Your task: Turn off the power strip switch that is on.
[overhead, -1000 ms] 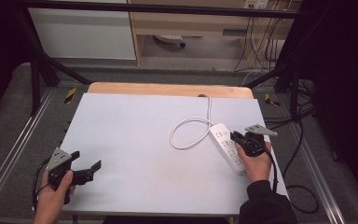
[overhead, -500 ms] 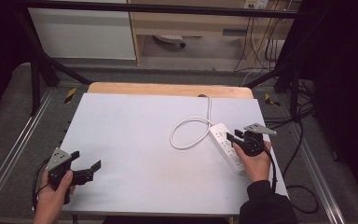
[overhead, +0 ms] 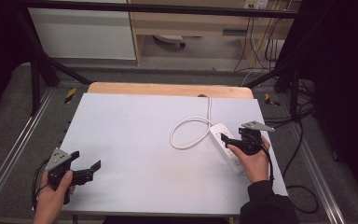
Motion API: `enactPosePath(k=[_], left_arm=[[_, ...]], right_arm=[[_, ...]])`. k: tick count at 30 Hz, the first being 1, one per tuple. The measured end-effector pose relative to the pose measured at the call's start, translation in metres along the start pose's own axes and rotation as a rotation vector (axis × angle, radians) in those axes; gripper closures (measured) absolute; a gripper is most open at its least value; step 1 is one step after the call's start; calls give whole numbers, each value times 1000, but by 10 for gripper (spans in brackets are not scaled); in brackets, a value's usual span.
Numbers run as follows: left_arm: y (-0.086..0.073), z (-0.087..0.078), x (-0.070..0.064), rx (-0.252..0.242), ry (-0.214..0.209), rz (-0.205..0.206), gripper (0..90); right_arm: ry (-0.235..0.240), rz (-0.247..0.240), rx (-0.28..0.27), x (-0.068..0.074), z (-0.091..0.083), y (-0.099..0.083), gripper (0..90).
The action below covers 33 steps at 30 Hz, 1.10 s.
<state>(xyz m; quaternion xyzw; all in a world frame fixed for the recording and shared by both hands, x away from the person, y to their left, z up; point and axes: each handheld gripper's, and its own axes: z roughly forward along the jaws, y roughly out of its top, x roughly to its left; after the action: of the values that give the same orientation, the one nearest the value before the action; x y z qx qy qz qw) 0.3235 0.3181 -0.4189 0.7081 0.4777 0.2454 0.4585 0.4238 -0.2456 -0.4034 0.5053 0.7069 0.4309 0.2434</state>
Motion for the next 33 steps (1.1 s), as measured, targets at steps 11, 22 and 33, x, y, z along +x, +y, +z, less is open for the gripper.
enactPosePath(k=[11, 22, 33], left_arm=[[0, -1, 0, -4, 2, -2, 54], [0, -1, 0, -6, 0, -3, 54], [0, -2, 1, -6, -3, -6, 54]], right_arm=[[-68, -12, -14, 10, 0, 5, 83], [-82, -11, -62, 7, -4, 5, 53], [25, -20, -115, 10, -28, 16, 26]])
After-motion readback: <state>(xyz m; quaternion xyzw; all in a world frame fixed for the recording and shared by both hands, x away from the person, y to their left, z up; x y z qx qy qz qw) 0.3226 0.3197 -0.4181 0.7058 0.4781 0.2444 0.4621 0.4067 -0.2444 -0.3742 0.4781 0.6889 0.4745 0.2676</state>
